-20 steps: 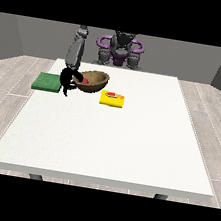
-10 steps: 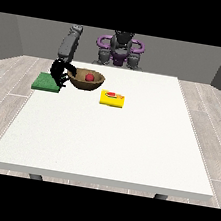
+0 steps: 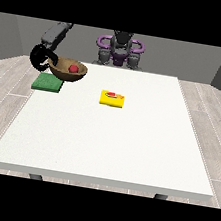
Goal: Pick the cup and pour the ball into the bowl, then pick the bowl and place it on the pad
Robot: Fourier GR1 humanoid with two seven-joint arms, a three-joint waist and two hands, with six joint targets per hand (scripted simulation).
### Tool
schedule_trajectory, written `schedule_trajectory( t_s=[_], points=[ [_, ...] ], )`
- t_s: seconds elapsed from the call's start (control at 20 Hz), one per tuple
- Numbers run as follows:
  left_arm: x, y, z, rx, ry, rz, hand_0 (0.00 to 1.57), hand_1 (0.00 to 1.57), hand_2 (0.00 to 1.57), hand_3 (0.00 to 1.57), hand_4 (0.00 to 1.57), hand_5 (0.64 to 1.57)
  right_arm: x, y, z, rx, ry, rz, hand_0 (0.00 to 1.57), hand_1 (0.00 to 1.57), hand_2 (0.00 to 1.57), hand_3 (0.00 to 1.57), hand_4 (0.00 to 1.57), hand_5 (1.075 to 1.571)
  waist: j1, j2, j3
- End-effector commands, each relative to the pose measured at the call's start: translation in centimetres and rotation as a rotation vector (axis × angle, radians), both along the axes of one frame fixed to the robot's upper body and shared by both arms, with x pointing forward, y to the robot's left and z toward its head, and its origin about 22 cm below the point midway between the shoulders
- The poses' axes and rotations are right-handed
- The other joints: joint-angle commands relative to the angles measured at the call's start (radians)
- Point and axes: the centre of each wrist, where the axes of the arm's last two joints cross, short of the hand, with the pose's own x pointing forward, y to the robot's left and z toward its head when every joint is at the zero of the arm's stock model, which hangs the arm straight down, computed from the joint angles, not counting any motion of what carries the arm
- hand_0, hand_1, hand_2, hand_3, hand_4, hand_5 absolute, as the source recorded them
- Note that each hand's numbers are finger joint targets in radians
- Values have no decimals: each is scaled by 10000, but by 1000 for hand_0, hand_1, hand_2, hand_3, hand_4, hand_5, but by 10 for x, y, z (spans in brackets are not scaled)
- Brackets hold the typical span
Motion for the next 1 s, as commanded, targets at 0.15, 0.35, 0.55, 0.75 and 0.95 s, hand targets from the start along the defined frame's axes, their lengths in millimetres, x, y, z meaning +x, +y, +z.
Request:
schedule_trajectory(
  t_s=[0.15,0.35,0.55,0.75,0.95],
  points=[
    [-17,32,-22,302,-87,687,0,0,0,0,720,1559,14,4,33,-664,-250,234,1571,1571,1571,1571,984,1571,-368,498,-3],
    [-6,12,13,406,-1289,834,0,0,0,0,703,1562,11,-26,41,62,-1795,347,1571,1571,1571,1373,990,1571,-462,1594,20],
    [-16,2,23,577,-2253,518,0,0,0,0,672,1561,-20,-74,25,-272,-2390,-614,1571,1571,1571,180,982,1570,-18,2445,43],
    [-35,13,63,661,-2600,821,0,0,0,0,682,1556,-28,-92,29,-520,-2650,-639,1571,1571,1571,0,956,1571,-168,2606,42],
    [-39,6,54,622,-2493,744,0,0,0,0,692,1558,-37,-112,43,-796,-2623,-725,1571,1571,1571,0,977,1571,-240,2733,34]
  ],
)
